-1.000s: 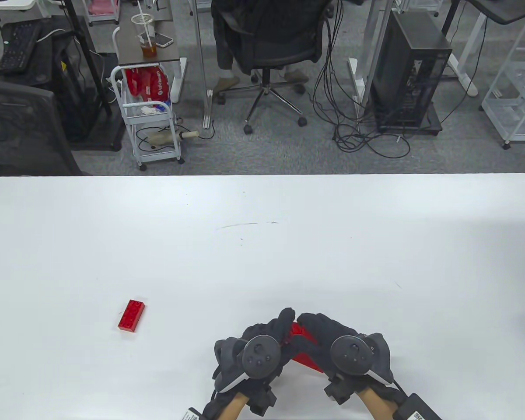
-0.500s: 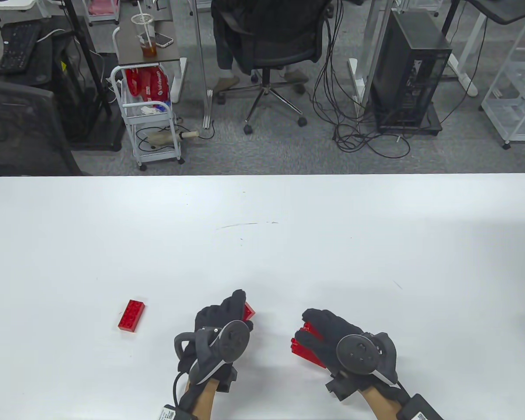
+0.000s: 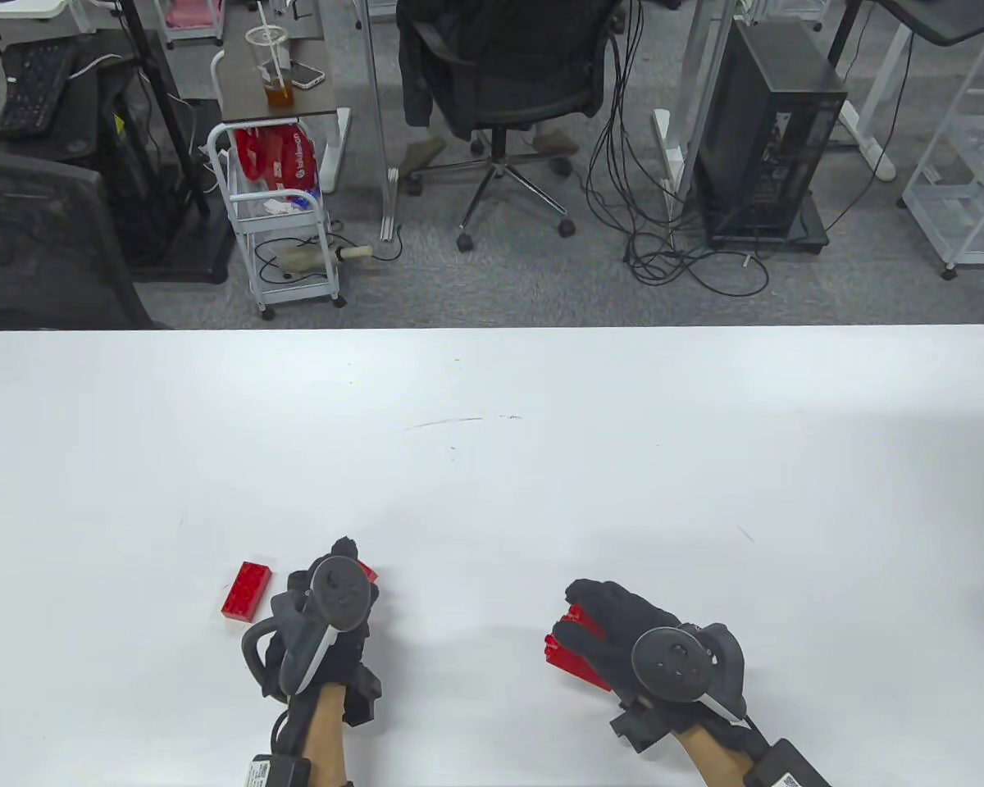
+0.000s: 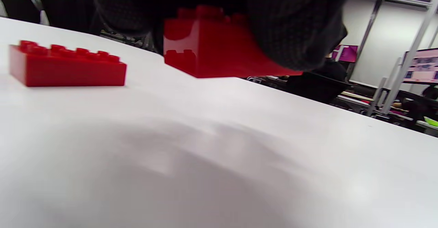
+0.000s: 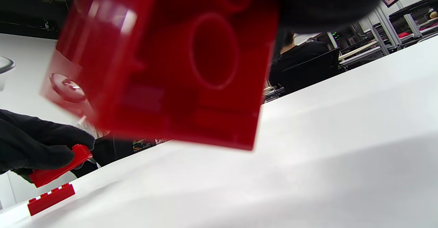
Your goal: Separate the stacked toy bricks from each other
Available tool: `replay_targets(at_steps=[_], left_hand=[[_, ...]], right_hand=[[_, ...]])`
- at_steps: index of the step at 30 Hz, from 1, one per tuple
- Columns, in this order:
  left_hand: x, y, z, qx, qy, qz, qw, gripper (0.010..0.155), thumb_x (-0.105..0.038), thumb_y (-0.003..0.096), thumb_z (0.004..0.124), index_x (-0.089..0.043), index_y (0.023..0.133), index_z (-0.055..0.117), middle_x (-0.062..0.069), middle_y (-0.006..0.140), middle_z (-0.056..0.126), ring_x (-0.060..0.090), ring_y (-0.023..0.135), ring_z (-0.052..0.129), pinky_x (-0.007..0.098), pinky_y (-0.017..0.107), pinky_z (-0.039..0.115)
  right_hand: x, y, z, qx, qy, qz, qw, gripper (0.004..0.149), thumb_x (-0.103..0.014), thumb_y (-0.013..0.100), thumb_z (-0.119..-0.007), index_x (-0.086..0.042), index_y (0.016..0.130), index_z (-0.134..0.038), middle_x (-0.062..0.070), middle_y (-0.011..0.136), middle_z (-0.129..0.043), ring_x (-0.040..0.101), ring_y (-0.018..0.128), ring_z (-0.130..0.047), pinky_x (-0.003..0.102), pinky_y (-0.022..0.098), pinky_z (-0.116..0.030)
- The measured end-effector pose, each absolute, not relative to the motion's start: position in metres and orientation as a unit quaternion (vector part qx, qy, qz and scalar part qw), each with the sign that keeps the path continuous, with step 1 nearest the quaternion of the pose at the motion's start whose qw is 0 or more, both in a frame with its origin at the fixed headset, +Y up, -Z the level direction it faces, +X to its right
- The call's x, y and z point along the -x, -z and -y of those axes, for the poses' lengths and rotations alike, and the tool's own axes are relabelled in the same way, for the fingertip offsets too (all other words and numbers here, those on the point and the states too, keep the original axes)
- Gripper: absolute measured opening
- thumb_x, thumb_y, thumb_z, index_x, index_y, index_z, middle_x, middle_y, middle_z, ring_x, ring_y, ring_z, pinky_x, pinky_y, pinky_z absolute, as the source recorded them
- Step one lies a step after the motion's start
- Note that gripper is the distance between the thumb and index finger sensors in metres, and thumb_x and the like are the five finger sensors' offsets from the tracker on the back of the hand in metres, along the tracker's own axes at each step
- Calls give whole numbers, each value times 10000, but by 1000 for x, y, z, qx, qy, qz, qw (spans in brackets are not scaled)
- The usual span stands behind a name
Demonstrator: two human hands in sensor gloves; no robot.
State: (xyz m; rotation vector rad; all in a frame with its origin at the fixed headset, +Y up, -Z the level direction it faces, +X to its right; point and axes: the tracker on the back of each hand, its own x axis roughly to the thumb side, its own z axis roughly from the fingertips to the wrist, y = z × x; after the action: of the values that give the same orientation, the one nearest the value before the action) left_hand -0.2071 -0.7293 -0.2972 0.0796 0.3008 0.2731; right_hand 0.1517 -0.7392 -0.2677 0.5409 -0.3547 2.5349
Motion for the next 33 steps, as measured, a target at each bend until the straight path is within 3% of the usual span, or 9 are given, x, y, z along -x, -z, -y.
replay_targets(at_steps=[19, 30, 33], left_hand=[[231, 309, 758, 70, -115, -218, 967, 679, -407, 438, 862, -286, 1077, 669, -12, 1079, 773, 277, 920, 824, 481, 733, 711], [227, 307, 758, 73, -100, -220, 968, 725, -422, 438, 862, -292, 1104, 607, -17, 1104, 733, 268, 965, 795, 523, 751, 673], [226, 305, 754, 32, -99, -225, 969, 779, -445, 421, 873, -289, 1118, 565, -14, 1115, 726, 268, 978, 802, 520, 743, 688]], right_hand=[[-153, 267, 739, -204, -933, 128, 268, 640, -685, 469, -547, -271, 924, -721, 31, 728, -903, 238, 438, -991, 377, 223, -876], [-152, 267, 740, -207, -934, 122, 266, 640, -687, 468, -546, -275, 928, -716, 30, 735, -903, 239, 446, -990, 380, 232, -876], [-151, 267, 740, -208, -934, 120, 264, 639, -687, 468, -546, -277, 929, -714, 32, 741, -903, 239, 449, -990, 381, 235, -876]])
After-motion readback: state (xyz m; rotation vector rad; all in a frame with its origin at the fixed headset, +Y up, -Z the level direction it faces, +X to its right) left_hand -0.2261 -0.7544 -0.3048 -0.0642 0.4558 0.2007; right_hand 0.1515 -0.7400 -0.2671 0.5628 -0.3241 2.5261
